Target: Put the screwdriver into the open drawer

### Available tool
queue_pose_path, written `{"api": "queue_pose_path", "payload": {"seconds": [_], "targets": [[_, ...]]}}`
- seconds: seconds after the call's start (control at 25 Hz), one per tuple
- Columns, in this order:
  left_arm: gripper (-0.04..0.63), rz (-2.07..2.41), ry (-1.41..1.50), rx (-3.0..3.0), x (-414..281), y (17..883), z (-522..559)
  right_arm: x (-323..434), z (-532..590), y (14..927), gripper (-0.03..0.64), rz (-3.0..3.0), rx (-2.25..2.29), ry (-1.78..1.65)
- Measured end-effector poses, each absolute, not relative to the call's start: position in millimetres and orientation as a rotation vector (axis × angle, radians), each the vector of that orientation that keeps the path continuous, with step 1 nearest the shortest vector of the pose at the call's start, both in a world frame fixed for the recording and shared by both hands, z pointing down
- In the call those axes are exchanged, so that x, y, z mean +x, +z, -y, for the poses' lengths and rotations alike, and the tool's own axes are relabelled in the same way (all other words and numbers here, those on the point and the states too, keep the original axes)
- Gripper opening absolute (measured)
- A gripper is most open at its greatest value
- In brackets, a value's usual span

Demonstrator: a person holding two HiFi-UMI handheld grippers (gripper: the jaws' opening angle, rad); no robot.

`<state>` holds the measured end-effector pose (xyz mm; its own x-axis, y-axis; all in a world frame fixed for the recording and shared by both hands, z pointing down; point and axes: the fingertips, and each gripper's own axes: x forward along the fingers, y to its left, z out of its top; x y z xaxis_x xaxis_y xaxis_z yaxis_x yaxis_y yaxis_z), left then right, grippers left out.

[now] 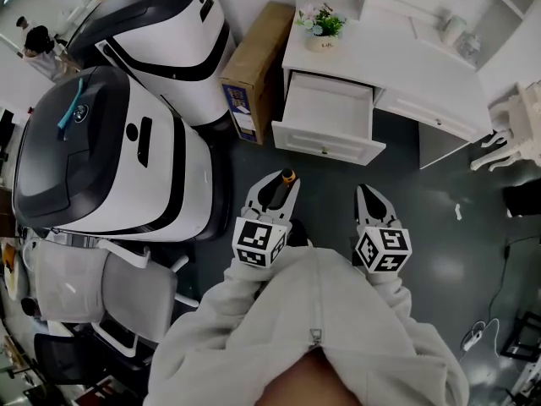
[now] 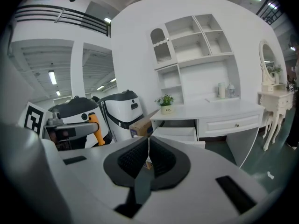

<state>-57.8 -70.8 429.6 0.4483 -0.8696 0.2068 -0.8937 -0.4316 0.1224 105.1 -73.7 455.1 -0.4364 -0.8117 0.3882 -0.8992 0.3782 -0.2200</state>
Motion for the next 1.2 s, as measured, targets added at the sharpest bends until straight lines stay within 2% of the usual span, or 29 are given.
{"api": "queue_pose_path", "payload": {"seconds": [0.52, 1.2], "targets": [[0.121, 1.474, 0.245, 2.486, -48, 447, 76, 108, 78, 475, 0.034, 2.403, 1.543, 0.696], [0.121, 1.379, 0.22, 2.53, -19, 427, 211, 131, 202, 457, 0.034, 2.36, 1.605, 0.709]]}}
